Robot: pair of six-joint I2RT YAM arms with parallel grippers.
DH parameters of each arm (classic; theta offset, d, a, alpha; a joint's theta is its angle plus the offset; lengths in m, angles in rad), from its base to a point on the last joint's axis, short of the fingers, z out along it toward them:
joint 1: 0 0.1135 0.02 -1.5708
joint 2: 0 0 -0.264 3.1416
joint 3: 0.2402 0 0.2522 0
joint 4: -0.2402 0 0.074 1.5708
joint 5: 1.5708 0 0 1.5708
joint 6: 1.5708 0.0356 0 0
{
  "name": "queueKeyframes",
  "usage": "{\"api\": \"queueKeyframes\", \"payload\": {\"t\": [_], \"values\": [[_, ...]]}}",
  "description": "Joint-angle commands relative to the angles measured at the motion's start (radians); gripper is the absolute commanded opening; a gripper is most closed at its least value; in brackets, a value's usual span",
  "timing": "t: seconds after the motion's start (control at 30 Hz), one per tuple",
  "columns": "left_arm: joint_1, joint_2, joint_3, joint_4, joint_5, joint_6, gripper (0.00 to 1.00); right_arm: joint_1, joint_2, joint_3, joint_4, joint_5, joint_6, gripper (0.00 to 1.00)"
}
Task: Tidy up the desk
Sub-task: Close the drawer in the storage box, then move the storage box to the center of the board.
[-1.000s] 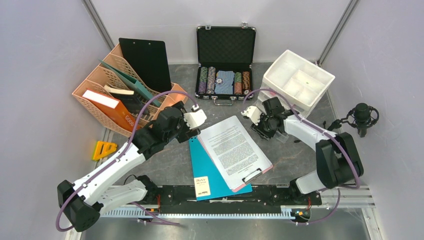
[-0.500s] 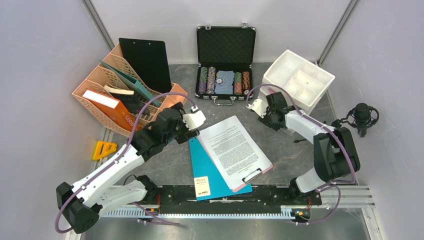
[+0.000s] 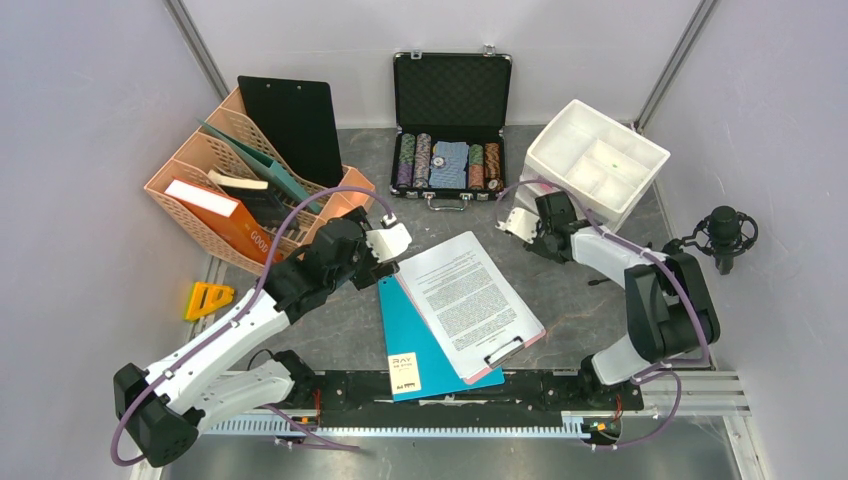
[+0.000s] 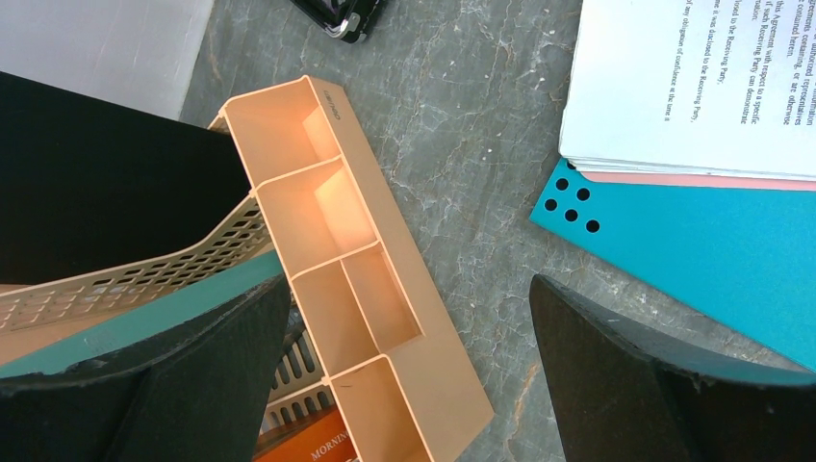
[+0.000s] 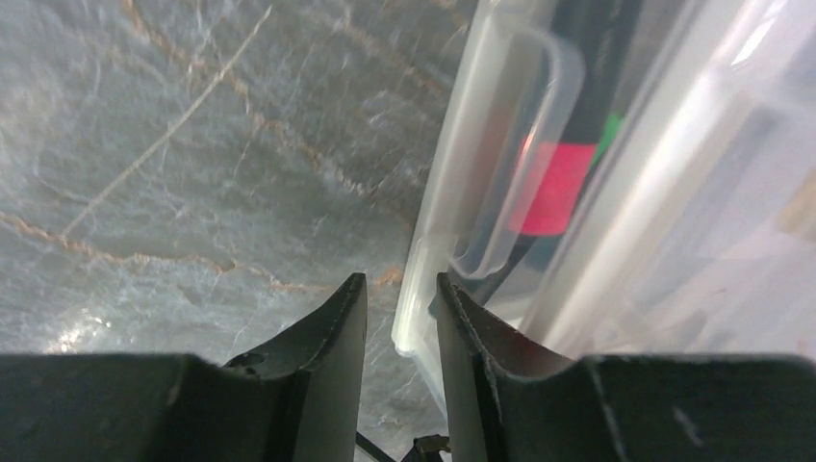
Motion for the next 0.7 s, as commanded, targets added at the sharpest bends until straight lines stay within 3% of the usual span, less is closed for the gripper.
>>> {"api": "queueKeyframes", "payload": {"t": [0.0,0.27,0.67], "values": [[0.004,-0.012,-0.002,0.046,0.002,0.02,1.0,-0.024,-0.067,-0.055,-0.015,0.008,-0.096,0.39],[0.005,-0.001,0.002,0.055,0.008,0.015,1.0,-0.071,-0.158,-0.161,-0.038,-0.002,-0.169,0.4],[0.004,0.016,0.014,0.058,0.014,0.012,1.0,-0.2,-0.047,-0.063,0.035,0.127,-0.29,0.4]]}}
